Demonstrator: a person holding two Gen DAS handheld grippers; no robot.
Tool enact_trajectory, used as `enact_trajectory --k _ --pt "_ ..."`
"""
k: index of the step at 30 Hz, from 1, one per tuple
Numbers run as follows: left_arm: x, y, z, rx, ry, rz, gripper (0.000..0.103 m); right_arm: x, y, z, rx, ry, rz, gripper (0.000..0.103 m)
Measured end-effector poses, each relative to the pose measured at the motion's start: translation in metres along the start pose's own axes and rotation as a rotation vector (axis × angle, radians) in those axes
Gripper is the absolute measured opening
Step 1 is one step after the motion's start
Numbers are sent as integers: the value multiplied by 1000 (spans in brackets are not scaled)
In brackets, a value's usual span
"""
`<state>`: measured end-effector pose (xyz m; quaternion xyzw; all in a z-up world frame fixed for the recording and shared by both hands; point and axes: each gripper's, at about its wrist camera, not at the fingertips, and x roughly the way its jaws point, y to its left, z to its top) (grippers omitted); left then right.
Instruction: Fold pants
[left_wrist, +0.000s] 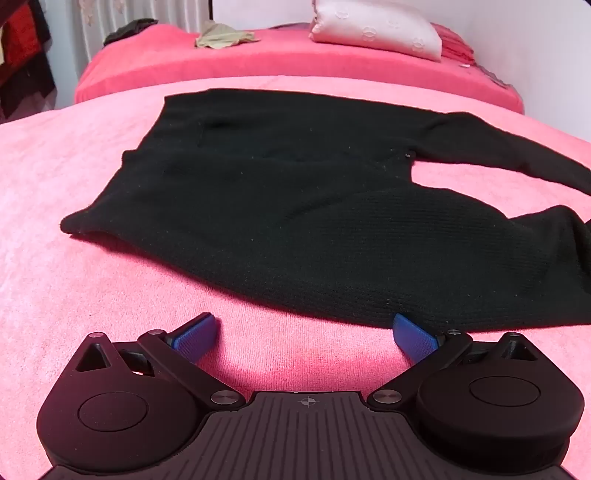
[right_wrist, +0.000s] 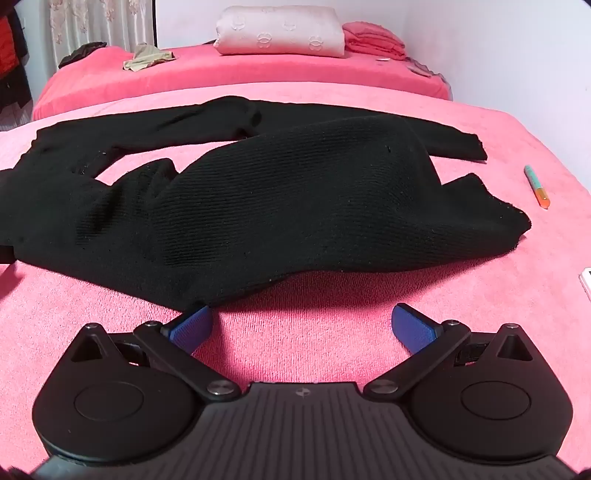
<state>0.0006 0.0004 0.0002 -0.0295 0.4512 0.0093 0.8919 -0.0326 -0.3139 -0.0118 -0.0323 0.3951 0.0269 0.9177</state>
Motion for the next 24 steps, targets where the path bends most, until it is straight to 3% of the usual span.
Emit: enact_trajectory --k 24 --pt "-3 -1 -1 7 -31 10 103 -3 0 -3 -1 -27 -2 103"
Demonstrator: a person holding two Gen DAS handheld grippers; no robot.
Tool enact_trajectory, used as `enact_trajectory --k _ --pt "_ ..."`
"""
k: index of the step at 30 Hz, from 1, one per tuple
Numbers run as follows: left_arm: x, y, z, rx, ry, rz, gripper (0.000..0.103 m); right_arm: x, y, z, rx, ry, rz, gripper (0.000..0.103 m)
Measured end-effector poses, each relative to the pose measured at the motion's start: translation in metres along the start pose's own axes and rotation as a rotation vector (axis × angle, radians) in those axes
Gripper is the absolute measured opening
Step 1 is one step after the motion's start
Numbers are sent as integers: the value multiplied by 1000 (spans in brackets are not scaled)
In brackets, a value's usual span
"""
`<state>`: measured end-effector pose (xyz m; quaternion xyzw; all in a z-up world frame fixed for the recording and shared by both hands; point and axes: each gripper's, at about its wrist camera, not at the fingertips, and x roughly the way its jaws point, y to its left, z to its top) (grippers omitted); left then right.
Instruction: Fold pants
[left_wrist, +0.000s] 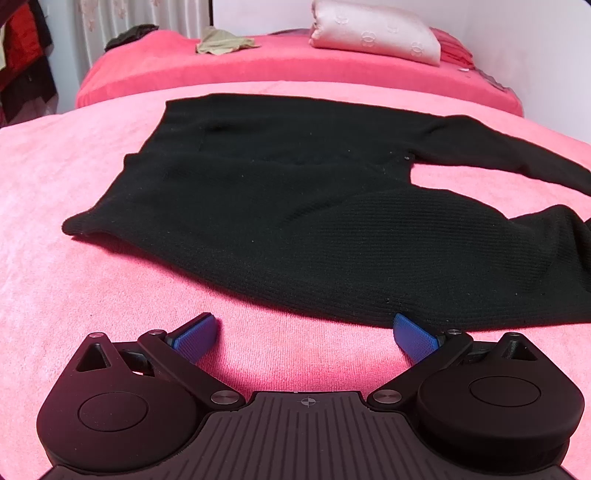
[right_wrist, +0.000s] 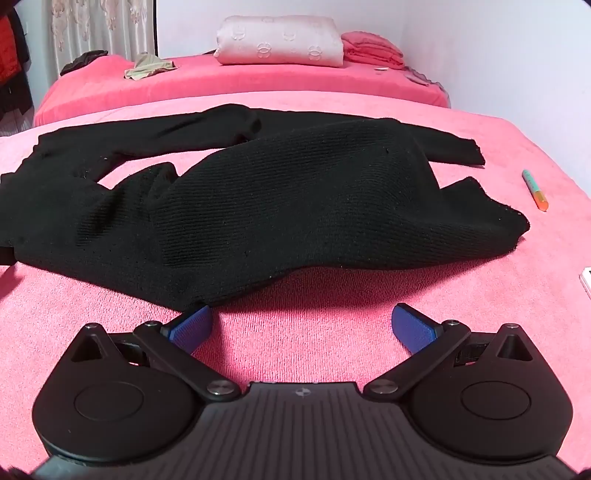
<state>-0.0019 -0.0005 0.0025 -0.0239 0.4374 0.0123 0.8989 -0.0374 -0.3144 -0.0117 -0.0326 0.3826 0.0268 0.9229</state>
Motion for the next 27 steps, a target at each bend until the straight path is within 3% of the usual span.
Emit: enact_trajectory --k 27 --pt "-3 0 -13 3 -63 4 103 -2 0 -12 4 -65 -3 103"
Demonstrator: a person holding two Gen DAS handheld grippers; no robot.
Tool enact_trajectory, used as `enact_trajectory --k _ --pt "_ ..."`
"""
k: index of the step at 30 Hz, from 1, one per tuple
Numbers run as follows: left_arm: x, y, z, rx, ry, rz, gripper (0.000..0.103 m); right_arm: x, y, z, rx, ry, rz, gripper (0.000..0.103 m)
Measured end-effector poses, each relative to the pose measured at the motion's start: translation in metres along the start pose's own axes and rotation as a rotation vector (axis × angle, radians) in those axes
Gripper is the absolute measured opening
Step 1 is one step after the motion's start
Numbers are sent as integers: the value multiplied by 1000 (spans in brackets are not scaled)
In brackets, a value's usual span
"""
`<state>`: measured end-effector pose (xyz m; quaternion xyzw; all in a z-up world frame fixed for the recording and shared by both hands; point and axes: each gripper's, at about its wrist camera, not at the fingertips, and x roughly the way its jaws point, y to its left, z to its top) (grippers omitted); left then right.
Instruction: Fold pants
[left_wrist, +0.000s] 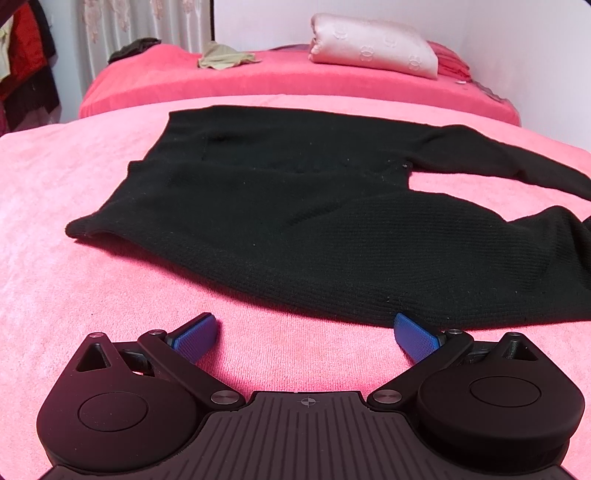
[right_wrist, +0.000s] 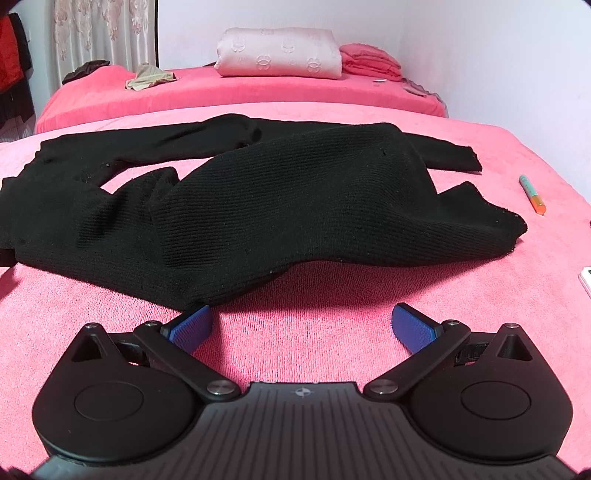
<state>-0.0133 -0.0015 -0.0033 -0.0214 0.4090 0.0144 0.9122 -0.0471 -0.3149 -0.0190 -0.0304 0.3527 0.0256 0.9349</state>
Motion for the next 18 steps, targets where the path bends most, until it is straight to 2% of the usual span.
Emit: enact_trajectory --k 18 --pt "0 0 -1 1 -1 0 103 -1 0 -2 1 -9 -1 103"
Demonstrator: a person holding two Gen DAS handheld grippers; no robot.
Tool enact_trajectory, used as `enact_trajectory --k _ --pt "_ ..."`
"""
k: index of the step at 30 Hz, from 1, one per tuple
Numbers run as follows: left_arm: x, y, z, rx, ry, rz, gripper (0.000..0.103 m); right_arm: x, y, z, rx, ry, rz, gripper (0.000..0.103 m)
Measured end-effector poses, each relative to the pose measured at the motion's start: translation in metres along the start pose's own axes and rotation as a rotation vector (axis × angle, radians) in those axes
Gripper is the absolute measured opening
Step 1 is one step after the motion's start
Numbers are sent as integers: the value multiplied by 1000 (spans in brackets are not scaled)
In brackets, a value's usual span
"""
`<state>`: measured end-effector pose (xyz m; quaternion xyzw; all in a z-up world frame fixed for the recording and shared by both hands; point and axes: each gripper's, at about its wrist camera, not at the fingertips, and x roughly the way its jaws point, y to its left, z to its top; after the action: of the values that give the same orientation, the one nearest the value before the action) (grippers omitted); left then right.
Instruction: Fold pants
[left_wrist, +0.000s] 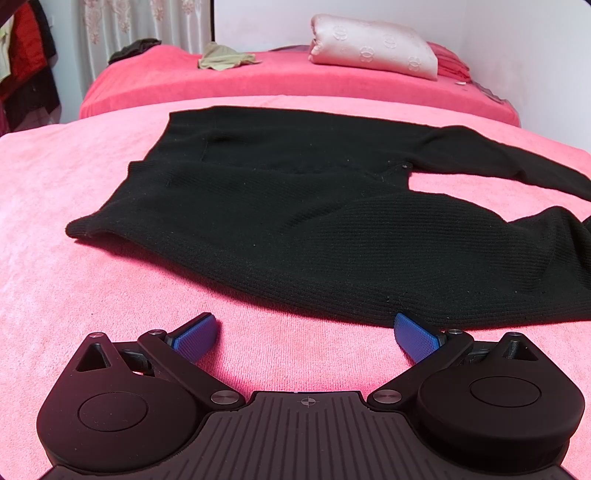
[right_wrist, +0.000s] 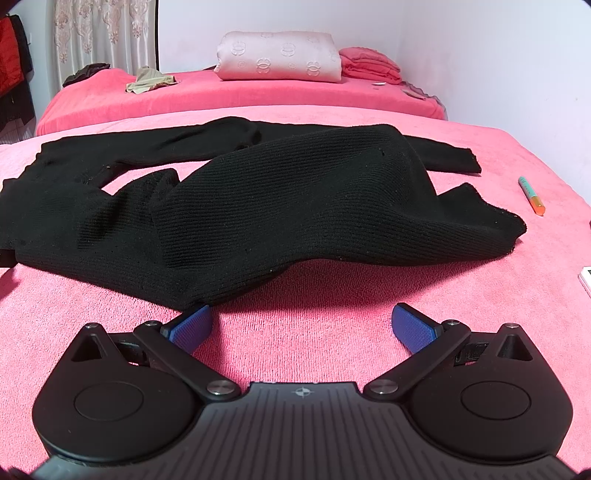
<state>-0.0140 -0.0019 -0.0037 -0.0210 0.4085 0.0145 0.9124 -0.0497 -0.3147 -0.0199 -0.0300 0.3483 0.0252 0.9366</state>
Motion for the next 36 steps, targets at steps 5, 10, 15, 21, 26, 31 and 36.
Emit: enact_trajectory --k 5,10,15,21,26,31,36 --pt "0 0 0 0 0 0 103 0 0 0 0 0 0 103" --pt "0 0 0 0 -1 0 103 0 0 0 0 -1 0 103" --pt "0 0 -1 0 -1 0 103 0 0 1 0 -2 0 103" --pt "-1 1 -1 -6 -3 -6 103 -1 0 1 -1 -7 2 103" --pt "-10 17 6 -84 -5 -80 103 -4 -8 2 -11 -6 56 103" --pt "-30 44 17 -170 -105 -102 103 -22 -67 4 192 -50 296 103" --pt "-18 57 33 -213 -99 -77 103 0 -146 12 569 -70 375 102"
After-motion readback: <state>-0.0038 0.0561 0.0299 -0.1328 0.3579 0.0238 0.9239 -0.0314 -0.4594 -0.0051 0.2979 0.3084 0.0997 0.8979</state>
